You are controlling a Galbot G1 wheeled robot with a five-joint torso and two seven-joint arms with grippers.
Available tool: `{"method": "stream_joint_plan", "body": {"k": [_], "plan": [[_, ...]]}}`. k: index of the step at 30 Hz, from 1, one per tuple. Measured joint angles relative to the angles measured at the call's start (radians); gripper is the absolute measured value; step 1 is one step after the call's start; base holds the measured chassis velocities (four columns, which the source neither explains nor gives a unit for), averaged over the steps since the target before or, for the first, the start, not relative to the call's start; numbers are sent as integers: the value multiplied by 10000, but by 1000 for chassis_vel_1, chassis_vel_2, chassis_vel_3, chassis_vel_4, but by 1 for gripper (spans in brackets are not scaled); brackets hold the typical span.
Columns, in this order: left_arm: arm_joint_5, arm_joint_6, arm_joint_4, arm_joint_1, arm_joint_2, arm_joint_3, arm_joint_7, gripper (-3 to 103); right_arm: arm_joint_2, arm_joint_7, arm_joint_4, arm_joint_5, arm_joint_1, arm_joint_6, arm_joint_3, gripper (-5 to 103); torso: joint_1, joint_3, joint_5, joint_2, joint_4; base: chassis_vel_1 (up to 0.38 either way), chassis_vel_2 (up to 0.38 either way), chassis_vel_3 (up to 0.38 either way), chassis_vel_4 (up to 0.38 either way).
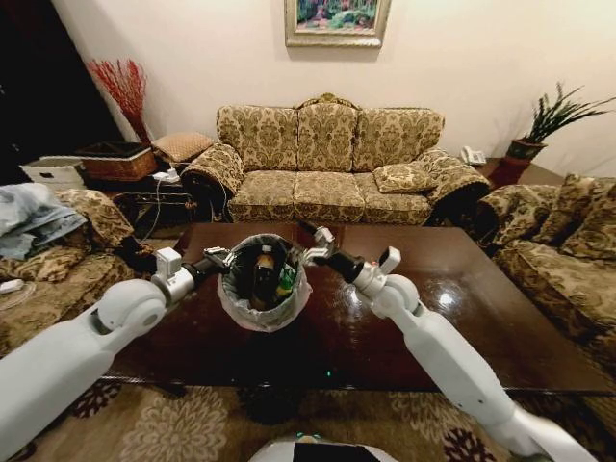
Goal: Move to the front of the table and place the trash on the table into the trash bin.
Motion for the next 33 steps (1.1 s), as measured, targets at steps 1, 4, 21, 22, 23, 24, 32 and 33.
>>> {"method": "stream_joint_plan", "body": {"k": [1,4,21,22,23,24,32,33], "plan": [[-71,153,28,-22,0,-37,-240,3,-44,885,193,40,-253,-173,250,100,0,0,0,0,0,0,0,0,0],[-277,494,129,-86,13,-80,-753,3,-159,2144,450,-117,-671,-342,640,100,0,0,0,0,-3,0,0,0,0],[-2388,60,721,-489,-681,-903,-3321,3,-688,6208,239,-3,-1122,-1939,1484,100,0,0,1,0,0,0,0,0,0],[-2345,61,678,-465,-713,-954,-3332,3,-685,6199,148,-52,-1122,-1938,1423,100,0,1,0,0,0,0,0,0,0],[-2306,61,668,-458,-743,-990,-3333,3,-675,6186,51,-99,-1118,-1931,1384,100,0,1,-2,0,1,0,0,0,0],[-2243,60,669,-457,-807,-1055,-3342,3,-623,6174,-143,-176,-1074,-1877,1321,100,0,1,-2,0,0,0,0,0,0],[-2103,-52,576,-349,-976,-1199,-3322,3,-196,6371,-1384,-520,-879,-1528,1116,100,0,1,-6,0,4,-80,-85,88,88],[-2048,-53,496,-313,-1018,-1198,-3313,3,-166,6290,-1597,-609,-910,-1474,1073,100,0,1,-6,0,1,-170,-143,148,172]]}}
